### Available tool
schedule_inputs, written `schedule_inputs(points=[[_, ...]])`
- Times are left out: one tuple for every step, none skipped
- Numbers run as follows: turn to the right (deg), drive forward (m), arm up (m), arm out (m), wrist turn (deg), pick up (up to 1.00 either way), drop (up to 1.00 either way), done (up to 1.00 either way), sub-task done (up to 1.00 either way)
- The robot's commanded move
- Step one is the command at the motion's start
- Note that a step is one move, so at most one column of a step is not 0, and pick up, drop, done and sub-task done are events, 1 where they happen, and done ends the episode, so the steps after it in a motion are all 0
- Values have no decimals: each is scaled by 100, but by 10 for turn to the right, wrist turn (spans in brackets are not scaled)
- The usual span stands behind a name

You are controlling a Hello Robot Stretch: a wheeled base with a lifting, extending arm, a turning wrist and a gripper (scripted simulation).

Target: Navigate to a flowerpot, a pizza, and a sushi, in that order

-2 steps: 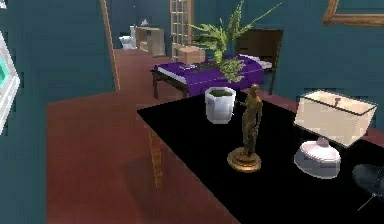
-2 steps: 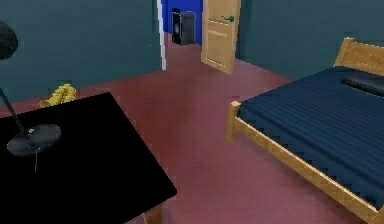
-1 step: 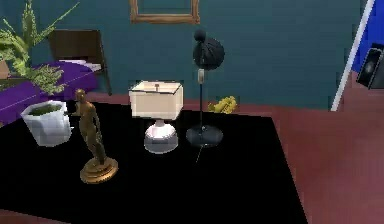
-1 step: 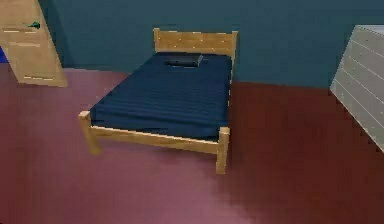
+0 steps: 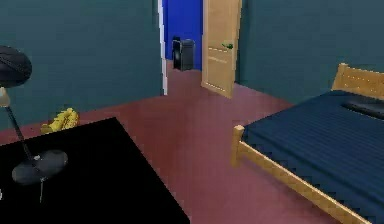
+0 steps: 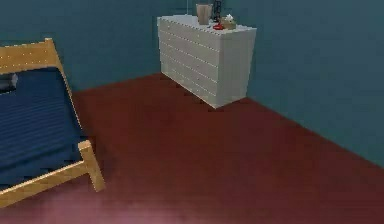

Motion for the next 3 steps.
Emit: schedule_inputs(points=[[330,0,0,0,0,0,0,0,0],[0,80,0,0,0,0,0,0,0],[-450,0,0,0,0,0,0,0,0]])
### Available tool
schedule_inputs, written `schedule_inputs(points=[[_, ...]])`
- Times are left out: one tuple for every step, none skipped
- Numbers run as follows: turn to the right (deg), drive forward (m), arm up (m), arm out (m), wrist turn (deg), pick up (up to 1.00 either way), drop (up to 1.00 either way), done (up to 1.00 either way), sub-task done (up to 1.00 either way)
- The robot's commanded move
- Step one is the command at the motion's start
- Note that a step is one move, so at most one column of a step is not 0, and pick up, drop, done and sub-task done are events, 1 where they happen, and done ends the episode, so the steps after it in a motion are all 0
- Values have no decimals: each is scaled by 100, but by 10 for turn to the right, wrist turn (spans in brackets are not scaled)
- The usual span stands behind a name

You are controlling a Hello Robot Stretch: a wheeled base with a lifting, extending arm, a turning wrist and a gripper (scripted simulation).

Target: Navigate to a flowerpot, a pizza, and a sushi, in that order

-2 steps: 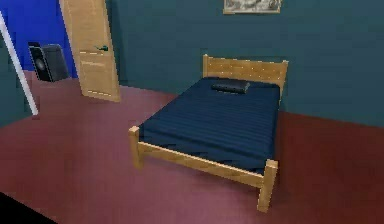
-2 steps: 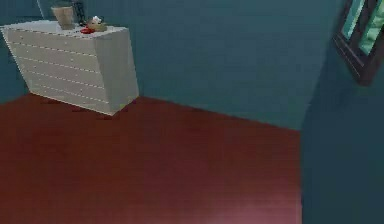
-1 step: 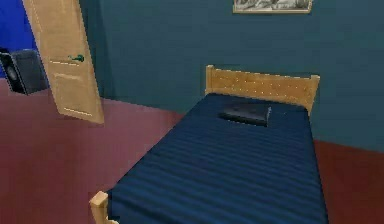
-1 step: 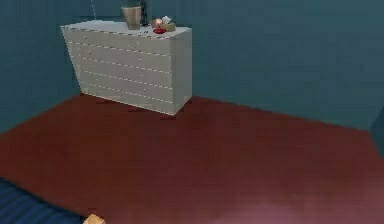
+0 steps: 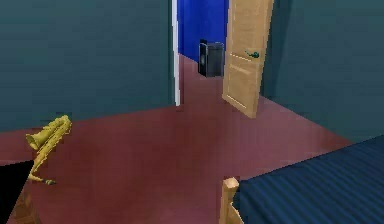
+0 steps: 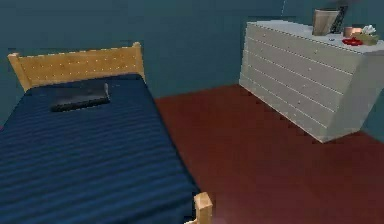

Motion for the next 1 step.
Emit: schedule_inputs(points=[[-180,0,0,0,0,0,0,0,0]])
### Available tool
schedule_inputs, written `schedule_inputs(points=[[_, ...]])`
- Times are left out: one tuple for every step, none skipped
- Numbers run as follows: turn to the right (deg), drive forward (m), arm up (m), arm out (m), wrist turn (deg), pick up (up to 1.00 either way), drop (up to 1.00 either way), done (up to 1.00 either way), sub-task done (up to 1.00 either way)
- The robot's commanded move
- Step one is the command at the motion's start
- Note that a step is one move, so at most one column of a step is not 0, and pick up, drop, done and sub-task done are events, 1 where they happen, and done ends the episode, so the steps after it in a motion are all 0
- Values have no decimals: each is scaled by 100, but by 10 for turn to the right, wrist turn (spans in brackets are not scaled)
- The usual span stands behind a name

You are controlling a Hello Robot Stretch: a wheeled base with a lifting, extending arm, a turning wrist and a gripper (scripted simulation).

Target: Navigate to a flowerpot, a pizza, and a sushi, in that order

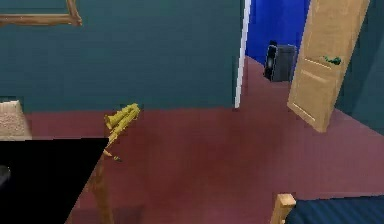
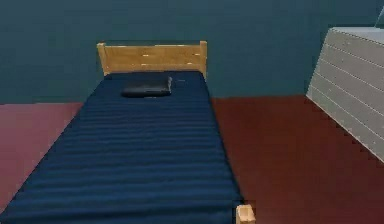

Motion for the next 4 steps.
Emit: schedule_inputs(points=[[0,100,0,0,0,0,0,0,0],[-180,0,0,0,0,0,0,0,0],[0,15,0,0,0,0,0,0,0],[450,0,0,0,0,0,0,0,0]])
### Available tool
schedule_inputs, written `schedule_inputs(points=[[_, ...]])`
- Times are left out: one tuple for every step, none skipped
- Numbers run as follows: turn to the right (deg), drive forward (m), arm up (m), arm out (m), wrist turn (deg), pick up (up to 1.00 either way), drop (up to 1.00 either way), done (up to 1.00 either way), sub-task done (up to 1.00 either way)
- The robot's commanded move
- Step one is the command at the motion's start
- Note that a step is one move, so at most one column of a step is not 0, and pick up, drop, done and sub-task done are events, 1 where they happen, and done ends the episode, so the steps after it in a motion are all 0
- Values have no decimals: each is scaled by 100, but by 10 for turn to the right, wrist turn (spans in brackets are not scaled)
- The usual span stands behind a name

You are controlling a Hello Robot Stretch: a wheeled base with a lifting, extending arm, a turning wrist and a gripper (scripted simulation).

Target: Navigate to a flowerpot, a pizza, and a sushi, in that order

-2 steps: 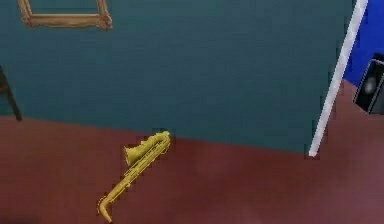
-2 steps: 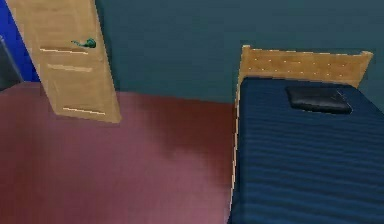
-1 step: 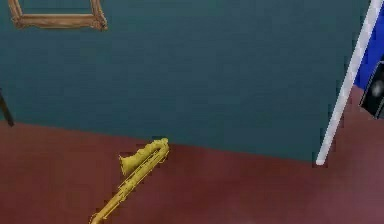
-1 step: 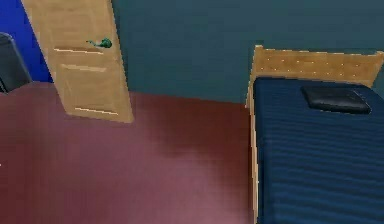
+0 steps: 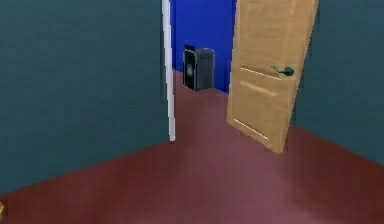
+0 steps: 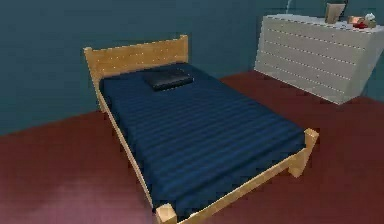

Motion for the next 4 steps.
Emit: schedule_inputs(points=[[0,100,0,0,0,0,0,0,0],[0,100,0,0,0,0,0,0,0],[150,0,0,0,0,0,0,0,0],[0,15,0,0,0,0,0,0,0]])
